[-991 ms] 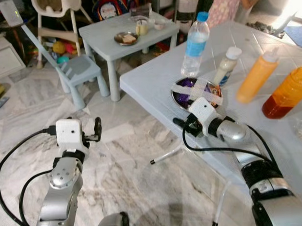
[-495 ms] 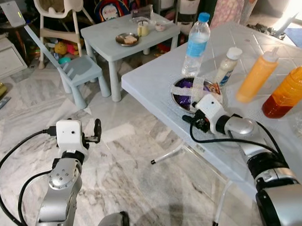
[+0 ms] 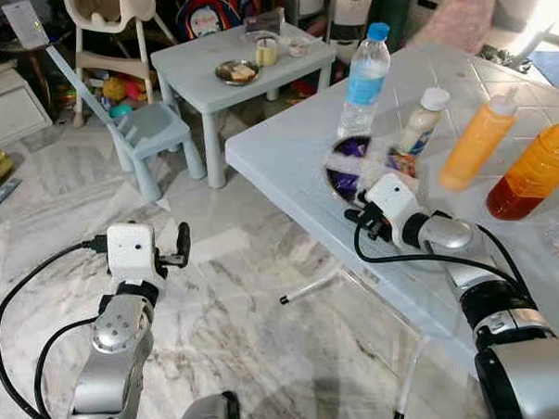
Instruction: Restocking fridge
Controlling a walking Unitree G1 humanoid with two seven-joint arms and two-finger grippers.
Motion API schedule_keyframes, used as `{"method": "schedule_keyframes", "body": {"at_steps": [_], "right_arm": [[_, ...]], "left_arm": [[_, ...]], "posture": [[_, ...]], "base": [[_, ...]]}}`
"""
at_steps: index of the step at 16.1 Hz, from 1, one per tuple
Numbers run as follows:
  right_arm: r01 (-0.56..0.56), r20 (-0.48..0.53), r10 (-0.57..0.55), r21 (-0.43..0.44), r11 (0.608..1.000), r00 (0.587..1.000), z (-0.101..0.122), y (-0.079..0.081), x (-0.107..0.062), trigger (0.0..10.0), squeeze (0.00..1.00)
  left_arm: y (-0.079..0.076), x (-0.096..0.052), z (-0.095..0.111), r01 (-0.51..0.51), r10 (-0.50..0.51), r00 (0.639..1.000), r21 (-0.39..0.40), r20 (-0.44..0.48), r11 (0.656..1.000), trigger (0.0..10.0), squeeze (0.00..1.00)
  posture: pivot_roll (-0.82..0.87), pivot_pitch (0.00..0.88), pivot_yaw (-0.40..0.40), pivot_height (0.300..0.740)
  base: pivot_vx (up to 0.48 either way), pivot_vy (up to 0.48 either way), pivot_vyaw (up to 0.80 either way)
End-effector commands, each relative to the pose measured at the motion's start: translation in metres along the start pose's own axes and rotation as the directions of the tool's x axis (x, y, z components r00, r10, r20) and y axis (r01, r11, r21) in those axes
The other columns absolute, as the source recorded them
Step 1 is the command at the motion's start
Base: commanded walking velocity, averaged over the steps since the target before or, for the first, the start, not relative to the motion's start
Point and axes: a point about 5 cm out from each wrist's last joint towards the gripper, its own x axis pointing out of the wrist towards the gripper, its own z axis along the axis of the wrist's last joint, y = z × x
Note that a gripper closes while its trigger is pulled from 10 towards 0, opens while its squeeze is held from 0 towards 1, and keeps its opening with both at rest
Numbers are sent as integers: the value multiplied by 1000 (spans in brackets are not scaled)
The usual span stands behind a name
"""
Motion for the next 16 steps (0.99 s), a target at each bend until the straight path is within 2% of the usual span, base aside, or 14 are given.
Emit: {"method": "schedule_keyframes", "body": {"at_steps": [1,6,10,11,14,16], "right_arm": [[3,-74,-1,31,1000,997,-15,3,-2,0,0],[-36,-23,36,-6,999,999,0,8,3,0,0],[-77,8,77,-55,996,997,8,11,1,0,0],[-114,-1,114,-92,989,993,7,16,-5,0,0],[-136,-12,135,-90,987,991,2,22,-12,0,0],[-202,-43,199,-85,976,979,-9,33,-19,0,0]], "left_arm": [[2,-1,3,3,-3,1000,15,6,1000,10000,0],[0,-2,2,0,0,1000,12,-3,1000,10000,0],[-1,-1,1,0,0,1000,9,-6,1000,10000,0],[-1,0,1,0,0,1000,6,-11,1000,10000,0],[-2,0,-1,0,1,1000,6,-20,1000,10000,0],[-3,0,-3,2,-2,1000,5,-29,1000,10000,0]], "posture": [[-1,111,67,740],[-9,117,62,740],[-15,118,59,740],[-18,120,57,740],[-20,122,55,740],[-27,124,57,740]], "base": [[0,0,0],[0,0,0],[0,0,0],[0,0,0],[0,0,0],[0,0,0]]}}
